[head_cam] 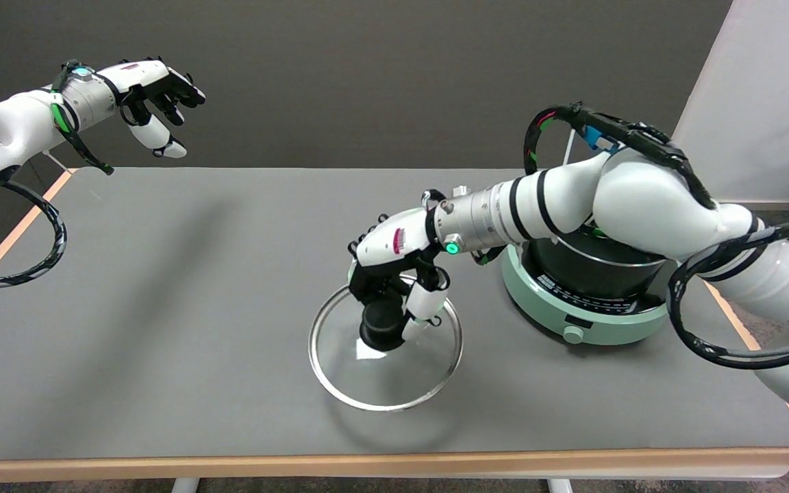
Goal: Place the pot lid onto the table.
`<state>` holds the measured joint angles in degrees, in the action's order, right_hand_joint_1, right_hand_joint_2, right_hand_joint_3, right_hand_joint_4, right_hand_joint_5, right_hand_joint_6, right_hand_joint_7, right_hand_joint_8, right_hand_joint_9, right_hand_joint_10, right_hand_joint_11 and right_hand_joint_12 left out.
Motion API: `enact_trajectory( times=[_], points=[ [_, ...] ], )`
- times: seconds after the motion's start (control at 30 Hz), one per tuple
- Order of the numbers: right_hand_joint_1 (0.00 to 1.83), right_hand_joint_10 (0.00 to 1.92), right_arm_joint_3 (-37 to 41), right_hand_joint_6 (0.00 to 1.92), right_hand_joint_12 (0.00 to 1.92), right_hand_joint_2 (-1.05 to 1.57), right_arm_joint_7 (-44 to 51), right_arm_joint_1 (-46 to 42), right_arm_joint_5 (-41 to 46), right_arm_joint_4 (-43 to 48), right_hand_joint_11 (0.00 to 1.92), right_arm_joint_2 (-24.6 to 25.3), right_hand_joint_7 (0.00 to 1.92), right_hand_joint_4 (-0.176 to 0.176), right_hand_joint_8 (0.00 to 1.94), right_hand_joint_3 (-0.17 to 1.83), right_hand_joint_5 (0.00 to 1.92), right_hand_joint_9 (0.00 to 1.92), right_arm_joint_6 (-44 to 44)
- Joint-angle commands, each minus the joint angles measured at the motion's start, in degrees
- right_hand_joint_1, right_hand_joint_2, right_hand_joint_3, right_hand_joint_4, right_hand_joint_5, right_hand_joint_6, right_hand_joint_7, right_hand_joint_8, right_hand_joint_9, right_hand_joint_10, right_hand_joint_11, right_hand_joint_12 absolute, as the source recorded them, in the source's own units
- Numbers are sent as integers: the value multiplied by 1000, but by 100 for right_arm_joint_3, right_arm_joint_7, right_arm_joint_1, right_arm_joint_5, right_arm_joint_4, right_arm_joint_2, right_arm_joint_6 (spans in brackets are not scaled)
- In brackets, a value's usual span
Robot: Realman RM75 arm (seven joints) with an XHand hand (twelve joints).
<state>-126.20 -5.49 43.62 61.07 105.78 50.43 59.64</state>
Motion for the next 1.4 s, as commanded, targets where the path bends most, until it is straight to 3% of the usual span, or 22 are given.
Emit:
enact_trajectory(
  times=[0.03,0.23,0.47,0.77,1.4],
  points=[
    [1203,1405,-60,1347,1762,1117,-272,-23,-91,81,381,307,924,-112,1273,203,673,845,566],
    [1193,1412,-76,1386,1741,1147,-272,-242,-594,64,265,400,901,-113,1305,174,643,832,552],
    [1188,1414,-76,1403,1732,1153,-272,-467,-906,0,255,466,893,-107,1313,174,634,827,425],
    [1187,1418,-84,1410,1728,1153,-240,-604,-977,-529,256,524,891,-106,1315,176,631,827,414],
    [1186,1432,-83,1422,1726,1159,-224,-591,-1174,-536,230,602,886,-112,1327,173,620,822,443]
  ],
)
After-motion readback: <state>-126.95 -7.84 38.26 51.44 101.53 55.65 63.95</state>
